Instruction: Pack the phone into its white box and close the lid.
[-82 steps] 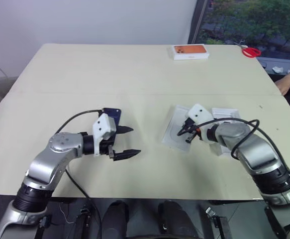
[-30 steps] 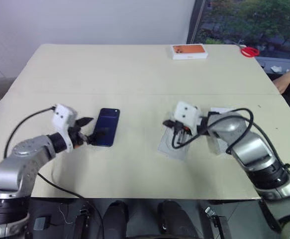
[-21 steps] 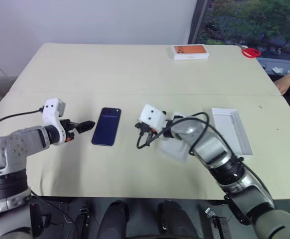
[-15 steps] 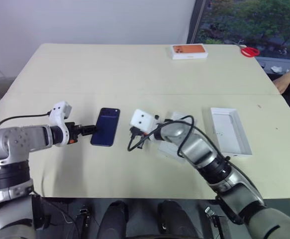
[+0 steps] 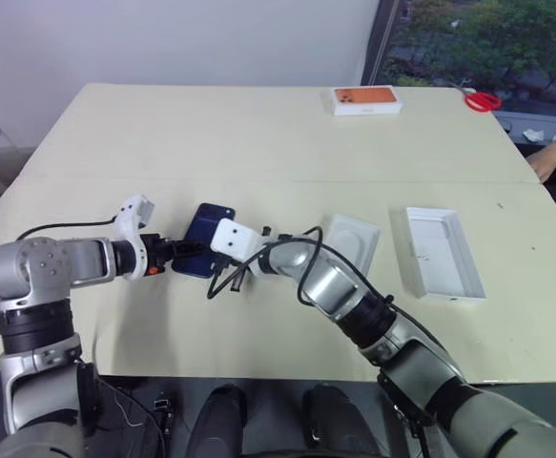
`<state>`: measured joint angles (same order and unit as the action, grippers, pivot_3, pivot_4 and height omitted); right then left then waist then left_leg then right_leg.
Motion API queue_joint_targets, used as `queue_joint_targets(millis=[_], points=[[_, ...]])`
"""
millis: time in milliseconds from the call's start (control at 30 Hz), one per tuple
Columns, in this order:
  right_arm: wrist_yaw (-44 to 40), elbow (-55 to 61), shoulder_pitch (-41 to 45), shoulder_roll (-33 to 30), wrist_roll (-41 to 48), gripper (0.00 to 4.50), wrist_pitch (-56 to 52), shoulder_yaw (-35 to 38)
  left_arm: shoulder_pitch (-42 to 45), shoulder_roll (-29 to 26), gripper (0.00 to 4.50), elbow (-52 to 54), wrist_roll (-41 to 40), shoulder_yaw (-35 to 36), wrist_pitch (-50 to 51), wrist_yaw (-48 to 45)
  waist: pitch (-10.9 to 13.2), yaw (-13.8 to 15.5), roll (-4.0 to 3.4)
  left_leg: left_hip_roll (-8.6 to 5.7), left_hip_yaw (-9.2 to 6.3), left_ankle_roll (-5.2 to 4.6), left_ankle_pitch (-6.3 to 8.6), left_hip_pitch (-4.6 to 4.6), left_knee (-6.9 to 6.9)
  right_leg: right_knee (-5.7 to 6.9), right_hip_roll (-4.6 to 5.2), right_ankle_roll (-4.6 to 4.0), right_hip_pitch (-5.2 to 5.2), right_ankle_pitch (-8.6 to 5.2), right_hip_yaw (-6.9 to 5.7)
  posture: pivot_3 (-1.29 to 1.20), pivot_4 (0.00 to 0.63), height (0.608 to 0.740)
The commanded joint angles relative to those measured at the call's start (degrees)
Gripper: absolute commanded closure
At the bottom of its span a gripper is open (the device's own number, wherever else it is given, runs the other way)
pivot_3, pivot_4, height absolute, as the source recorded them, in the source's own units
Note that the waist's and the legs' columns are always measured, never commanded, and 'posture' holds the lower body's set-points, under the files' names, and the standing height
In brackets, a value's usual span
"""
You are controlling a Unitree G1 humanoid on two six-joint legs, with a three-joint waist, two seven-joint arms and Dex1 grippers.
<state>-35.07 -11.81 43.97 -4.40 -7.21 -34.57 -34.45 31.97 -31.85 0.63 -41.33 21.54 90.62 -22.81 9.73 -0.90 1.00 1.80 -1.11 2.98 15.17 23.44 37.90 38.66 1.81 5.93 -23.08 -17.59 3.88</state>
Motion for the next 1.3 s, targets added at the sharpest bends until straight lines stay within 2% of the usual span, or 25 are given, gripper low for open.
queue_joint_targets(millis=[33, 433, 533, 733, 1067, 1100, 1133, 1300], points=[[-0.11, 0.57, 0.77, 1.08, -0.64, 4.46, 1.31, 0.51, -1.17, 2.97, 0.00, -0.64, -4.19, -1.14, 1.88, -1.45, 0.00, 0.01, 0.00, 0.00, 0.00, 0.00, 0.00, 0.00, 0.00, 0.00, 0.00, 0.00, 0.00, 0.00, 0.00, 0.00, 0.150, 0.726], [-1.26, 3.14, -1.66, -0.14, -1.93, 4.46, 0.69, 1.14, 0.23, 2.21, 0.00, -3.37, -6.19, 2.54, 1.88, -2.06, 0.00, -0.29, 0.00, 0.00, -0.02, 0.00, 0.00, 0.00, -0.03, 0.00, 0.01, 0.00, -0.02, 0.00, -0.01, 0.00, 0.150, 0.726], [-1.49, 4.23, -2.18, -0.38, -2.08, 4.50, 0.09, 1.18, 0.67, 1.91, 0.80, -3.92, -5.46, 3.42, 1.88, -1.68, 0.01, -0.31, 0.00, 0.00, -0.01, 0.00, 0.00, 0.00, -0.03, -0.01, 0.01, 0.00, -0.03, 0.00, -0.01, 0.00, 0.150, 0.726], [-2.49, 8.15, -2.93, -1.82, -2.26, 4.50, -1.87, 1.59, 1.49, 1.15, 3.59, -4.72, -4.84, 4.82, 1.88, -1.46, 0.03, -0.34, 0.04, 0.01, -0.02, 0.02, -0.01, 0.06, -0.05, -0.01, 0.00, 0.00, -0.11, 0.00, 0.00, 0.00, 0.150, 0.726], [-6.39, 22.99, -4.33, -8.01, 0.25, 4.50, -8.90, 4.34, 1.47, 2.35, 3.59, -5.81, -7.21, 7.92, 1.88, -0.58, 0.05, -0.36, 0.05, 0.02, -0.03, 0.06, -0.03, 0.07, -0.14, -0.02, 0.00, 0.00, -0.17, 0.00, 0.00, 0.00, 0.150, 0.726], [-6.86, 24.69, -4.59, -8.79, 0.75, 4.50, -9.74, 4.82, 1.37, 2.37, 4.13, -5.74, -7.55, 8.05, 1.88, -0.57, 0.05, -0.35, 0.06, 0.01, -0.02, 0.06, -0.03, 0.07, -0.15, -0.03, 0.00, 0.00, -0.17, 0.00, 0.00, 0.00, 0.150, 0.726], [-7.25, 26.17, -4.83, -9.56, 1.20, 4.50, -10.45, 5.25, 1.30, 2.38, 4.37, -5.71, -7.85, 8.15, 1.88, -0.47, 0.04, -0.34, 0.06, 0.01, -0.03, 0.06, -0.03, 0.07, -0.15, -0.03, 0.00, 0.00, -0.17, 0.00, 0.00, 0.00, 0.150, 0.726], [-9.43, 33.20, -6.53, -15.10, 4.18, 4.50, -13.15, 9.46, 1.86, 2.78, 4.45, -6.38, -8.89, 8.93, 1.88, 0.32, 0.05, -0.29, 0.06, 0.01, -0.04, 0.06, -0.03, 0.07, -0.16, -0.05, 0.00, 0.00, -0.15, 0.00, 0.00, 0.00, 0.150, 0.726]])
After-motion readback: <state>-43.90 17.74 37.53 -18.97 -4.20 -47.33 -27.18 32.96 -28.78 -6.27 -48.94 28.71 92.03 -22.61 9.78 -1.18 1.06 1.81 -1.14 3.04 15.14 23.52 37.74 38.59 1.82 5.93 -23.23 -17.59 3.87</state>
